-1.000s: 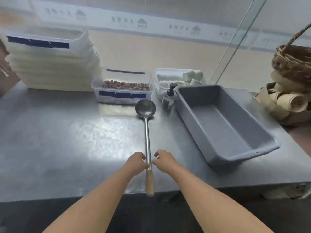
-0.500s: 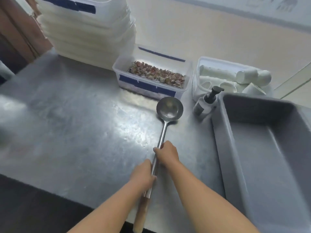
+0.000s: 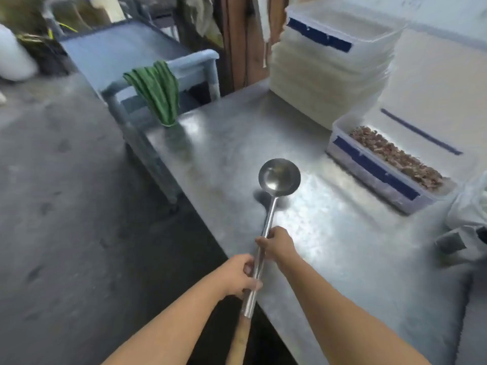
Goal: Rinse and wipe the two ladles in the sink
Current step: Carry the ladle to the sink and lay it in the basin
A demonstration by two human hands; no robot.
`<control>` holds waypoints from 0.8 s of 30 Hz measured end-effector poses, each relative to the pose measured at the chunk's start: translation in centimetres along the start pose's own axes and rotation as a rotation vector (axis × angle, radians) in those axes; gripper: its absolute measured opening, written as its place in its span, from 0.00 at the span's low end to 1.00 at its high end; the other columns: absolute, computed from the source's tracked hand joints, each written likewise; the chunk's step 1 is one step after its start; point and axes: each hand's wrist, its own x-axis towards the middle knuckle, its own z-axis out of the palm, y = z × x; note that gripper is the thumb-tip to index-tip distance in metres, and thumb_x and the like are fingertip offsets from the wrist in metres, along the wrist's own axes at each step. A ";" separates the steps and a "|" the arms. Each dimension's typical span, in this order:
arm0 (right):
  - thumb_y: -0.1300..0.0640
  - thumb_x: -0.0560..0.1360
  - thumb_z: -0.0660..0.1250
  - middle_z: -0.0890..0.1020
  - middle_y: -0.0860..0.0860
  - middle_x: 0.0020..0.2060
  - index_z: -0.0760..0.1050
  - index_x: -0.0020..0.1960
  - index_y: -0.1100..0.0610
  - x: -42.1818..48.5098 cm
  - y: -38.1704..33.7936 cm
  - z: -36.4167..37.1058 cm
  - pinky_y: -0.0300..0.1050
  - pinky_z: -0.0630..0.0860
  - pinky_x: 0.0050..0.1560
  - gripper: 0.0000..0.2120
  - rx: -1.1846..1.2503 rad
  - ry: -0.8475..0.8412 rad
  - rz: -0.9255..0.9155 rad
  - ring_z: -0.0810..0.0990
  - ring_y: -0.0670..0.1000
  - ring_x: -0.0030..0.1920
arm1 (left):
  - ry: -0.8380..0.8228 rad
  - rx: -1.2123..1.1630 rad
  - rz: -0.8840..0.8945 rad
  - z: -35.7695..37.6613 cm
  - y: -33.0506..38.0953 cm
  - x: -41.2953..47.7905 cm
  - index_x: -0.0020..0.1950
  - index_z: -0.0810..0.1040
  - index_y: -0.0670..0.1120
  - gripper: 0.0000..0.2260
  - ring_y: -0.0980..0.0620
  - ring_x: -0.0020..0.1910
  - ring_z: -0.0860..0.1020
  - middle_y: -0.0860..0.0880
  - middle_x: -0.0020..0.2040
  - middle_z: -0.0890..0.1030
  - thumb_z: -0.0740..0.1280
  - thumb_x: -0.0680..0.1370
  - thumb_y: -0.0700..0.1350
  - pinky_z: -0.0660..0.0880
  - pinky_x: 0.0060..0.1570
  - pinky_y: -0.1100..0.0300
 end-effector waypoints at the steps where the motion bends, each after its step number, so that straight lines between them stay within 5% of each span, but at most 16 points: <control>1: 0.53 0.71 0.73 0.82 0.59 0.43 0.74 0.48 0.60 -0.5 -1.9 2.6 0.60 0.82 0.48 0.14 -0.018 -0.054 -0.045 0.84 0.59 0.44 | 0.035 -0.080 -0.011 -1.9 -1.2 -1.8 0.60 0.74 0.50 0.18 0.45 0.51 0.83 0.45 0.53 0.79 0.74 0.73 0.39 0.84 0.46 0.50; 5: 0.55 0.73 0.73 0.82 0.57 0.42 0.73 0.47 0.57 -5.5 -9.9 13.3 0.55 0.85 0.42 0.10 -0.141 -0.284 -0.227 0.85 0.55 0.39 | 0.232 -0.322 -0.029 -8.7 -7.7 -9.7 0.64 0.72 0.49 0.21 0.48 0.50 0.84 0.45 0.55 0.81 0.74 0.74 0.39 0.84 0.45 0.49; 11: 0.56 0.71 0.74 0.81 0.55 0.38 0.73 0.41 0.56 -16.9 -17.8 31.4 0.54 0.85 0.39 0.10 -0.374 -0.553 -0.509 0.85 0.55 0.39 | 0.561 -0.614 0.008 -15.9 -21.6 -23.0 0.59 0.77 0.43 0.13 0.45 0.47 0.85 0.44 0.49 0.84 0.72 0.75 0.38 0.83 0.45 0.46; 17: 0.54 0.67 0.75 0.79 0.52 0.28 0.74 0.33 0.56 -30.9 -19.5 51.2 0.60 0.83 0.41 0.12 -0.656 -0.826 -0.758 0.84 0.55 0.34 | 0.838 -0.794 -0.053 -19.0 -37.1 -37.8 0.49 0.77 0.41 0.07 0.44 0.37 0.83 0.44 0.39 0.82 0.73 0.74 0.36 0.81 0.41 0.45; 24: 0.55 0.70 0.70 0.78 0.49 0.22 0.73 0.28 0.57 -48.4 -17.1 68.0 0.50 0.80 0.41 0.14 -0.949 -1.112 -0.999 0.81 0.51 0.30 | 1.156 -1.059 -0.114 -17.3 -49.6 -51.5 0.47 0.74 0.48 0.11 0.47 0.37 0.81 0.47 0.40 0.78 0.69 0.76 0.33 0.83 0.33 0.54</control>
